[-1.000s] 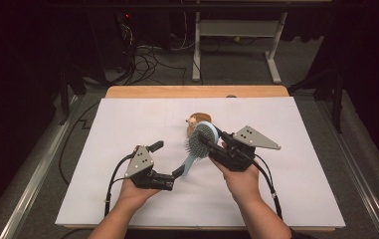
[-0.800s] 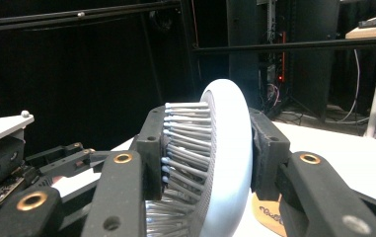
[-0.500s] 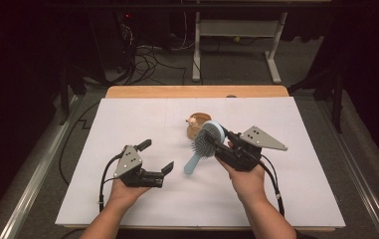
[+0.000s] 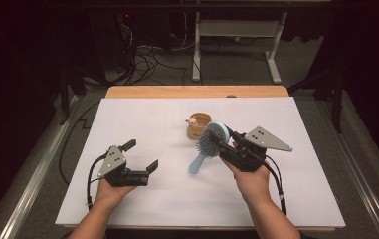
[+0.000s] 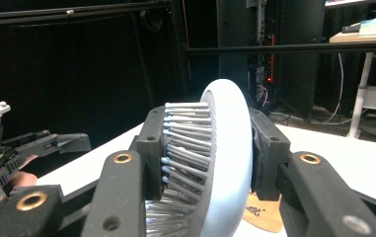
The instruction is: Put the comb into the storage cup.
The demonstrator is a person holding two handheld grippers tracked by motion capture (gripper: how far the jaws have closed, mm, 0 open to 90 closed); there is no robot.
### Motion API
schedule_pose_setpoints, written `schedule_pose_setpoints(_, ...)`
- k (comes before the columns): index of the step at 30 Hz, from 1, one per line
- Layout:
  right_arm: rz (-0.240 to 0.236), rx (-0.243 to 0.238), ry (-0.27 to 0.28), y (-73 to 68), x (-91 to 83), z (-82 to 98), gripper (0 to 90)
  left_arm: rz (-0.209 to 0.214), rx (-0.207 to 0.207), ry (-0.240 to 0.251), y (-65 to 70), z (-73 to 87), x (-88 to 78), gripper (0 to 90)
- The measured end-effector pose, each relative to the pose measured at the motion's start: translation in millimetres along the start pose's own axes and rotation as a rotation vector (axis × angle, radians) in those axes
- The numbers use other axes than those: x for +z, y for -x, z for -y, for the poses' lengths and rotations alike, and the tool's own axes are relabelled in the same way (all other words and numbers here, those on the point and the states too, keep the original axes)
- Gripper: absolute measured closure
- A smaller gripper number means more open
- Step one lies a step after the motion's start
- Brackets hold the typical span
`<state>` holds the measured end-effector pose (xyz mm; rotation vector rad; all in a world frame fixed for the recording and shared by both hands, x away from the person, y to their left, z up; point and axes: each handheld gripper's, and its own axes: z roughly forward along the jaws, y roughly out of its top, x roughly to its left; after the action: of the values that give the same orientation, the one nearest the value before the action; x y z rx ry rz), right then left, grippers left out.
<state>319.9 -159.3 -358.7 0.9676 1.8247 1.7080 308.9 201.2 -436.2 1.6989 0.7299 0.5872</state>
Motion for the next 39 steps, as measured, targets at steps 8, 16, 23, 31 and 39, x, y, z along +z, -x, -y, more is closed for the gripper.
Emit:
schedule_pose_setpoints(8, 0.017, -0.005, 0.002, 6.1, -6.4, 0.8, 59.6, -0.014, -0.007, 0.012, -7.3, 4.6, -5.6, 0.5)
schedule_pose_setpoints(16, 0.03, -0.006, 0.018, 11.6, -14.3, -2.2, 59.6, -0.028, -0.014, 0.007, -13.6, 8.0, -8.9, 0.5)
schedule_pose_setpoints(23, 0.045, -0.011, 0.02, 17.5, -20.4, -2.7, 59.6, -0.023, -0.013, 0.005, -13.4, 8.5, -9.1, 0.6)
schedule_pose_setpoints(31, 0.064, -0.014, 0.028, 23.9, -27.1, -3.9, 59.7, -0.016, -0.015, 0.01, -13.3, 8.8, -9.3, 0.6)
schedule_pose_setpoints(39, 0.084, -0.02, 0.034, 31.3, -35.4, -6.1, 59.7, -0.019, -0.03, 0.023, -15.8, 9.7, -11.6, 0.6)
